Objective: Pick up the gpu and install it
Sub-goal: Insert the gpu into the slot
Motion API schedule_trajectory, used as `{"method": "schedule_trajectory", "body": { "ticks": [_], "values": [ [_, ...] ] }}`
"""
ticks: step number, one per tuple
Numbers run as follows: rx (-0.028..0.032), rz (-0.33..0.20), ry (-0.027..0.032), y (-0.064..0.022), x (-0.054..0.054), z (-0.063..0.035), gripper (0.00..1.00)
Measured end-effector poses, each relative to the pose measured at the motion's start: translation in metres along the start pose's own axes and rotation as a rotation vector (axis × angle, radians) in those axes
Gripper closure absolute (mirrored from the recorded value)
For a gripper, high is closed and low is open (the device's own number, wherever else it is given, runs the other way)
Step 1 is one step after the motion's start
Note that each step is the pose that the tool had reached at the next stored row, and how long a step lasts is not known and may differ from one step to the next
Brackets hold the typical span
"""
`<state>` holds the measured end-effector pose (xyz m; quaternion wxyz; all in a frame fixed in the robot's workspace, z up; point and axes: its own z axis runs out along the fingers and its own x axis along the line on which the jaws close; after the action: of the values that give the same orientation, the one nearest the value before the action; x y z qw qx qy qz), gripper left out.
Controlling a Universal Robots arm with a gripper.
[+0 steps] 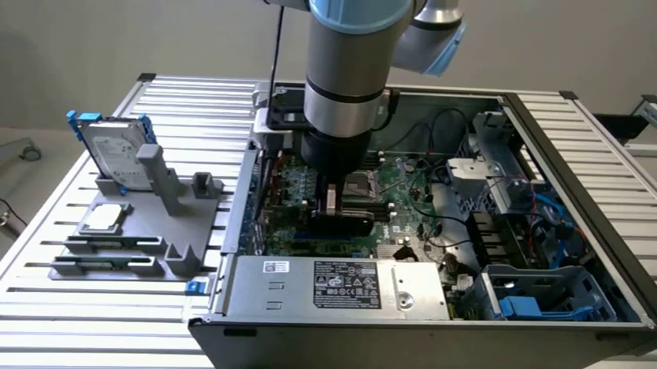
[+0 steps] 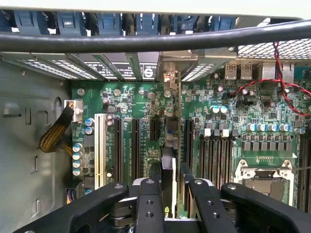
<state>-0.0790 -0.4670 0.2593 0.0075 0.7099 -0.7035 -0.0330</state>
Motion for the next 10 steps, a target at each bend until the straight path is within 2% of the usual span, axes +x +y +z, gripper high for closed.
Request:
{"method": "schedule_trajectory", "body": {
  "ticks": [10],
  "values": [
    [-0.0014,0.000,0.0057,0.0002,0.0001,0.0019,0.74]
  ]
}}
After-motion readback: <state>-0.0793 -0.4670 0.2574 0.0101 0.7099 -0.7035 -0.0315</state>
